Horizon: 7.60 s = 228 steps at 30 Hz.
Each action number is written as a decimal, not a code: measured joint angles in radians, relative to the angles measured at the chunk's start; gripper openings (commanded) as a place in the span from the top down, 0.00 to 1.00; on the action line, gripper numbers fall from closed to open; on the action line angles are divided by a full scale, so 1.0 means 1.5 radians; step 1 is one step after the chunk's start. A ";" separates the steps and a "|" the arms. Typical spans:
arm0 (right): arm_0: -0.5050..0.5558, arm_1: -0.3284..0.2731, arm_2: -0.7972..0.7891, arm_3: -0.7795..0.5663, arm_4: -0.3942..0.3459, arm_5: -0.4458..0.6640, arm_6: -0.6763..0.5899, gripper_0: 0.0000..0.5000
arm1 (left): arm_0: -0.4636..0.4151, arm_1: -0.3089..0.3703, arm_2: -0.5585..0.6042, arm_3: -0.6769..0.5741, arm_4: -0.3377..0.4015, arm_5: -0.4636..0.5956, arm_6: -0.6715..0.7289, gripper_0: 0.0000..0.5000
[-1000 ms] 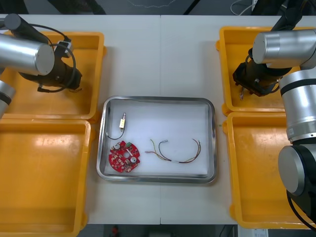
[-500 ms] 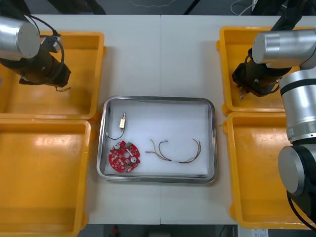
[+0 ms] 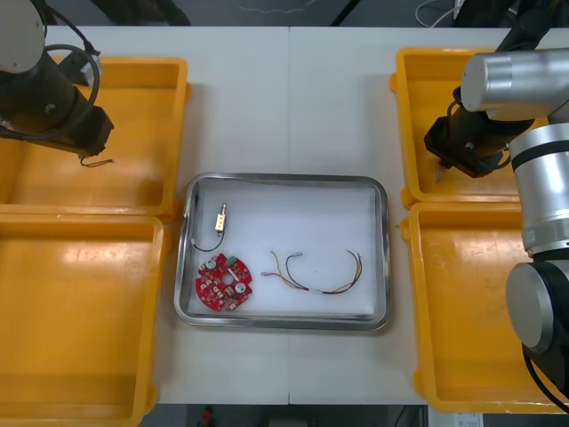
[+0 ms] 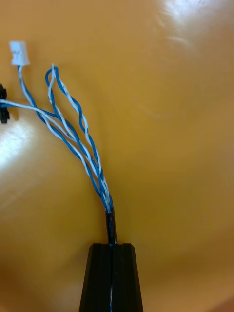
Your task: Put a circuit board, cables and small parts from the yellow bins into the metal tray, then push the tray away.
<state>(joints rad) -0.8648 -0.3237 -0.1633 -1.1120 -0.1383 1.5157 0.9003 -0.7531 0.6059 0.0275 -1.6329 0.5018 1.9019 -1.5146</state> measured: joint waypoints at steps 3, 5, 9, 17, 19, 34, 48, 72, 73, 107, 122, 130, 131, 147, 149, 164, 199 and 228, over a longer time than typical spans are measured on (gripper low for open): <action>0.007 -0.012 -0.002 -0.040 0.000 0.060 0.000 1.00 | 0.000 -0.006 0.011 -0.021 0.000 0.005 0.000 1.00; 0.012 -0.020 -0.005 -0.076 0.000 0.096 0.000 1.00 | 0.000 -0.009 0.012 -0.032 0.001 0.006 0.000 1.00; 0.016 -0.040 -0.013 -0.146 -0.003 0.183 0.000 1.00 | 0.000 -0.016 0.012 -0.047 0.007 0.006 0.000 1.00; 0.017 -0.064 -0.024 -0.256 -0.041 0.264 0.028 1.00 | 0.000 -0.032 0.012 -0.051 0.021 0.006 0.000 1.00; 0.017 -0.064 -0.032 -0.275 -0.064 0.264 0.083 1.00 | 0.000 -0.035 0.012 -0.053 0.025 0.006 0.000 1.00; 0.070 -0.091 -0.043 -0.501 -0.232 0.267 0.294 1.00 | 0.000 -0.036 0.012 -0.057 0.026 0.007 0.000 1.00; 0.108 -0.126 0.056 -0.632 -0.329 0.267 0.423 1.00 | 0.000 -0.036 0.012 -0.057 0.026 0.007 0.000 1.00; 0.108 -0.137 0.354 -0.664 -0.395 0.133 0.696 1.00 | 0.000 -0.036 0.012 -0.057 0.027 0.007 0.000 1.00; 0.108 -0.137 0.364 -0.659 -0.393 0.121 0.705 1.00 | 0.000 -0.036 0.012 -0.057 0.027 0.007 0.000 1.00; 0.122 -0.136 0.510 -0.426 -0.306 -0.095 0.931 1.00 | 0.000 -0.036 0.012 -0.057 0.027 0.007 0.000 1.00; 0.129 -0.136 0.515 -0.426 -0.308 -0.097 0.936 0.00 | 0.000 -0.036 0.012 -0.057 0.027 0.007 0.000 1.00; 0.129 -0.135 0.511 -0.435 -0.317 -0.084 0.936 0.00 | 0.000 -0.036 0.012 -0.057 0.027 0.007 0.000 1.00; 0.129 -0.134 0.507 -0.440 -0.318 -0.070 0.936 0.00 | 0.000 -0.036 0.012 -0.057 0.027 0.007 0.000 1.00; 0.130 -0.092 0.358 -0.578 -0.340 0.229 0.933 0.00 | 0.000 -0.036 0.000 -0.086 0.049 0.007 0.004 1.00; 0.130 -0.091 0.330 -0.598 -0.343 0.263 0.931 0.00 | 0.000 -0.036 -0.013 -0.098 0.052 0.007 0.006 1.00; 0.159 -0.109 0.128 -0.703 -0.356 0.267 0.830 0.00 | 0.000 -0.047 -0.145 -0.151 0.120 0.007 0.273 1.00; 0.439 -0.198 -0.139 -0.822 -0.350 0.268 0.430 0.00 | -0.005 -0.087 -0.448 -0.051 0.068 -0.207 0.276 1.00; 0.505 -0.198 -0.174 -0.750 -0.423 0.268 0.317 0.00 | -0.005 -0.088 -0.401 -0.103 0.061 -0.109 0.278 0.00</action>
<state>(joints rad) -0.1073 -0.6213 -0.4245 -2.2370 -0.7727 1.9171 1.3756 -0.7607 0.4739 -0.5744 -1.7880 0.5941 1.7389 -1.0969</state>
